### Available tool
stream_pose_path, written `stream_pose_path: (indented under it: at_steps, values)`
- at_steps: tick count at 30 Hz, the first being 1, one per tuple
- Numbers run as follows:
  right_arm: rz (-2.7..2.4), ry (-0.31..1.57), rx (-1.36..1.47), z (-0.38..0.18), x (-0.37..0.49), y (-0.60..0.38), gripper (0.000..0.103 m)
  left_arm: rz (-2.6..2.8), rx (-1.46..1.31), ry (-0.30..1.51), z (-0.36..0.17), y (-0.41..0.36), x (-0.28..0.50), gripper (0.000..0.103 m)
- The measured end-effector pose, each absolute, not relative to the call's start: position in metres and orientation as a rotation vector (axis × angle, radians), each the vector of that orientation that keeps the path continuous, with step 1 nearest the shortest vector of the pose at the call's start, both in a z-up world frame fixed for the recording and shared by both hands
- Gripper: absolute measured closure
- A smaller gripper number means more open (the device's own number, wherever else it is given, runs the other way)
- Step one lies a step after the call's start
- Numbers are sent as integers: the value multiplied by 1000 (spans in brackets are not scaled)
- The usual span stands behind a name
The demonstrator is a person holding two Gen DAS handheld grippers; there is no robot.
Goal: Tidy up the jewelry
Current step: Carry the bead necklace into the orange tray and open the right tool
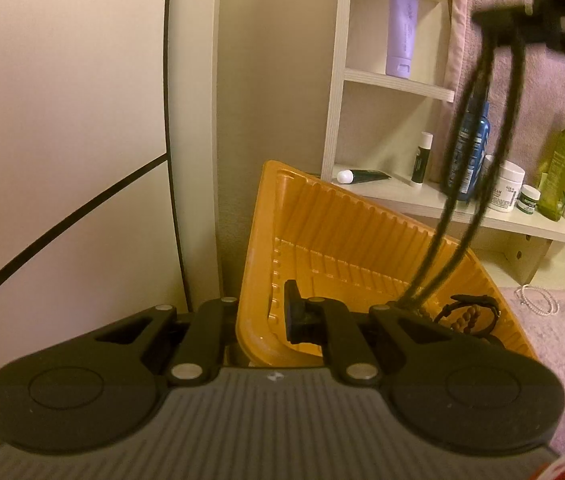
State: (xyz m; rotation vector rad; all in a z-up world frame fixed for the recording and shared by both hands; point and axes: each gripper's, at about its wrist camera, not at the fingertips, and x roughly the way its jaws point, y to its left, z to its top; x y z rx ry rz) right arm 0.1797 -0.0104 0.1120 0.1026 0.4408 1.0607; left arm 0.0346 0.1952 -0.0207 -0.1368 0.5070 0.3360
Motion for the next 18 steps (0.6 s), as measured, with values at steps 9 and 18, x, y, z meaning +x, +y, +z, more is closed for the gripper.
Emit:
stream_pose_path:
  at_steps: [9, 18]
  values:
    - [1060, 670, 84, 29, 187, 16, 88, 337, -134, 511, -21, 195, 36, 93]
    - [1068, 692, 31, 5, 182, 31, 87, 340, -135, 519, -22, 195, 39, 93]
